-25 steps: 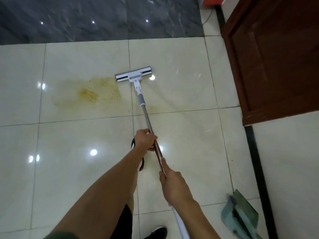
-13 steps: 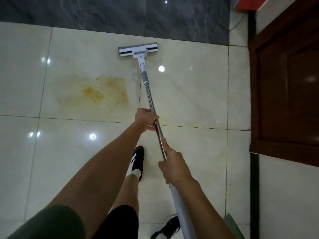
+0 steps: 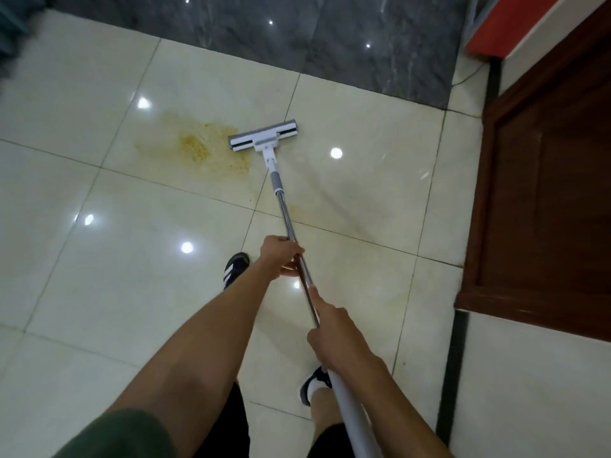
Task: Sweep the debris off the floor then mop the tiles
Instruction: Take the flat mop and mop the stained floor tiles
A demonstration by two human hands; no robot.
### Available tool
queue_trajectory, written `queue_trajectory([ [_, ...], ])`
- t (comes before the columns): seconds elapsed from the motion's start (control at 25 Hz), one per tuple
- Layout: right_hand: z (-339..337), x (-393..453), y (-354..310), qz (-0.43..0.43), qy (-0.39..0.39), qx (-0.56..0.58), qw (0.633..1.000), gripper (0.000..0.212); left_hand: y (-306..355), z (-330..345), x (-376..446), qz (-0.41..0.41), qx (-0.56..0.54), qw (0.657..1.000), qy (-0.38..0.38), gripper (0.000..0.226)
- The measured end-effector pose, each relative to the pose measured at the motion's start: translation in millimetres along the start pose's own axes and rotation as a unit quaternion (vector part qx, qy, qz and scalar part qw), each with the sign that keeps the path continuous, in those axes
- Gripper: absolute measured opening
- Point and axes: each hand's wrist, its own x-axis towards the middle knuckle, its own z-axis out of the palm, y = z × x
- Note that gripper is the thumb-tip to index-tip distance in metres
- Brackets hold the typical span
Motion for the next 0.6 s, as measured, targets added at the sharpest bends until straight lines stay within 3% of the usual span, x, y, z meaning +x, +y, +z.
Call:
queue_trajectory([
  [0.24, 7, -74, 57, -0.009, -0.063, -0.068, 0.996, 0.090, -70, 36, -75, -0.021, -0.062, 0.997, 0.034, 0.018],
  [0.6, -4, -64, 49, 0.002, -0.065, -0.107, 0.992, 0.088, -63, 34, -61, -0.029, -0.097, 0.993, 0.054, 0.016],
])
